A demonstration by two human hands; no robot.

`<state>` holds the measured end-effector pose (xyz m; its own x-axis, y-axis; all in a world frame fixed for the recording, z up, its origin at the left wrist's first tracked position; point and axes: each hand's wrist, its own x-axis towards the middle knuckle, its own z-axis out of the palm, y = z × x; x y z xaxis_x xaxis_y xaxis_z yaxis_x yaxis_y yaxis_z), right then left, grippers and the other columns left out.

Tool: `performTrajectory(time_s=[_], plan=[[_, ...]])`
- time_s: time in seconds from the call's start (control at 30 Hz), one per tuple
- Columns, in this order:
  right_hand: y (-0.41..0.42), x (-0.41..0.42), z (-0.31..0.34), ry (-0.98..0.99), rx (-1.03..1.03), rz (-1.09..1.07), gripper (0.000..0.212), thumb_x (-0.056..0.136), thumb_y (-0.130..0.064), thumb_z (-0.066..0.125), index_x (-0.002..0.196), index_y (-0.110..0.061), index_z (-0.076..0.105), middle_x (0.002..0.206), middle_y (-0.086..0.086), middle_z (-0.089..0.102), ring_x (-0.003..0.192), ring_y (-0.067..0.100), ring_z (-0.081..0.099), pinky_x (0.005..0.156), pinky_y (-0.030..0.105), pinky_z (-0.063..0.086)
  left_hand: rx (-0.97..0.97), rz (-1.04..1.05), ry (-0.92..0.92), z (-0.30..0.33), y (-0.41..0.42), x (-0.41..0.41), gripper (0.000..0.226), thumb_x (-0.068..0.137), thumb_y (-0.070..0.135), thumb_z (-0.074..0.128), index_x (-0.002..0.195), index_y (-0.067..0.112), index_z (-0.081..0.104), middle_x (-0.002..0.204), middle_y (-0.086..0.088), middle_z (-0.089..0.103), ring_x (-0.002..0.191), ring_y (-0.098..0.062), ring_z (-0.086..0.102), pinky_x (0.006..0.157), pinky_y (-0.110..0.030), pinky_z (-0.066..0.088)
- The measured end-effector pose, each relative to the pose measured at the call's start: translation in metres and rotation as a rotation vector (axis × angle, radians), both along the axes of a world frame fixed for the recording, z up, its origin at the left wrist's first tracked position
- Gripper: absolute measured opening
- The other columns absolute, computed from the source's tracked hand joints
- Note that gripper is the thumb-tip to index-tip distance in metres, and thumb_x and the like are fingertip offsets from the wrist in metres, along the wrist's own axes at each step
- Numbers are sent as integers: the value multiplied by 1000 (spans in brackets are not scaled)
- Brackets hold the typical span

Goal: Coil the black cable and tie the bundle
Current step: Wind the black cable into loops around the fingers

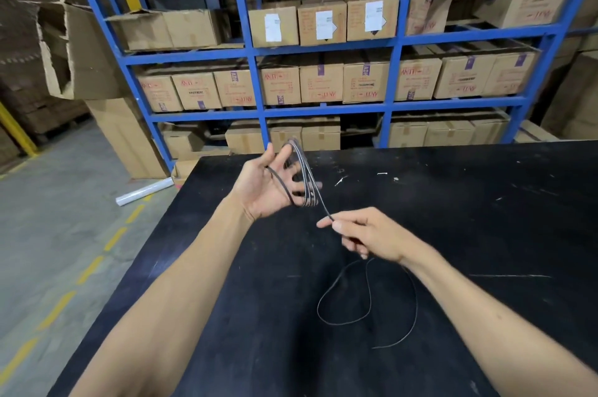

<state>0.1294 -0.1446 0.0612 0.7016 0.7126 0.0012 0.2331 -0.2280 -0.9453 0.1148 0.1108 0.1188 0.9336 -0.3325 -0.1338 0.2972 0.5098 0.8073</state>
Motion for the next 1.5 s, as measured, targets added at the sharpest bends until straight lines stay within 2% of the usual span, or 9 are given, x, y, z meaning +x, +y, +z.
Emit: performTrajectory(time_s=[0.17,0.33,0.53,0.73,0.87,1.03,1.2,1.4,1.5], plan=[[4,-8,-27,105,-25,25,35,101,-54,53,119,-38,78,66,-2,53,59,16,42,59,27,46,-174,-157,-36,12,-16,-7,52,103,58,29,152,41,37,166,-5,21,139,-64,27,108,-82,11],[-10,18,-20,-178,-436,-114,78,62,-103,46,72,-36,83,51,-14,60,53,2,57,61,26,45,-135,-488,-60,14,-19,-21,54,103,62,16,156,48,19,170,-5,9,142,-65,13,110,-80,10],[-24,66,45,-404,-557,-168,67,50,-90,73,64,-25,77,50,-3,59,47,2,47,55,28,40,183,-836,156,-7,-36,-38,59,98,68,22,154,51,21,169,6,12,141,-67,10,111,-73,18],[-12,63,91,-552,-544,-115,45,75,-61,84,64,-18,74,52,-15,65,54,-1,60,55,22,41,368,-577,281,-37,-30,-30,53,98,66,28,137,40,51,123,3,62,120,-48,49,102,-62,30],[-7,30,74,-461,-443,-128,37,94,-58,61,89,-28,82,59,-15,69,52,3,62,59,28,53,232,-314,219,-33,-8,-19,55,99,66,29,141,36,48,121,-3,62,108,-40,54,75,-42,44],[13,-16,19,-49,-47,-81,31,111,-24,44,131,-21,68,57,-7,61,47,9,53,53,28,54,117,-146,84,-18,-3,-10,58,100,64,25,150,38,40,131,-5,52,120,-45,52,92,-58,42],[21,-46,-30,111,18,-45,34,111,-40,39,111,-26,70,60,-3,47,46,12,38,46,26,43,-112,61,-4,-3,10,-5,55,102,58,29,151,37,41,155,-12,43,131,-64,40,98,-81,34],[22,-28,-47,93,-156,-107,73,82,-89,46,85,-25,80,54,-8,41,46,8,37,51,25,39,-136,-294,-89,7,0,-19,55,103,60,24,156,45,23,167,-7,13,141,-64,21,107,-82,17],[17,-1,-30,-176,-319,-212,58,67,-91,60,64,-36,77,42,-6,50,40,1,43,51,24,38,-41,-519,-51,5,-5,-29,56,102,64,16,156,48,17,169,0,7,144,-63,7,109,-82,0]])
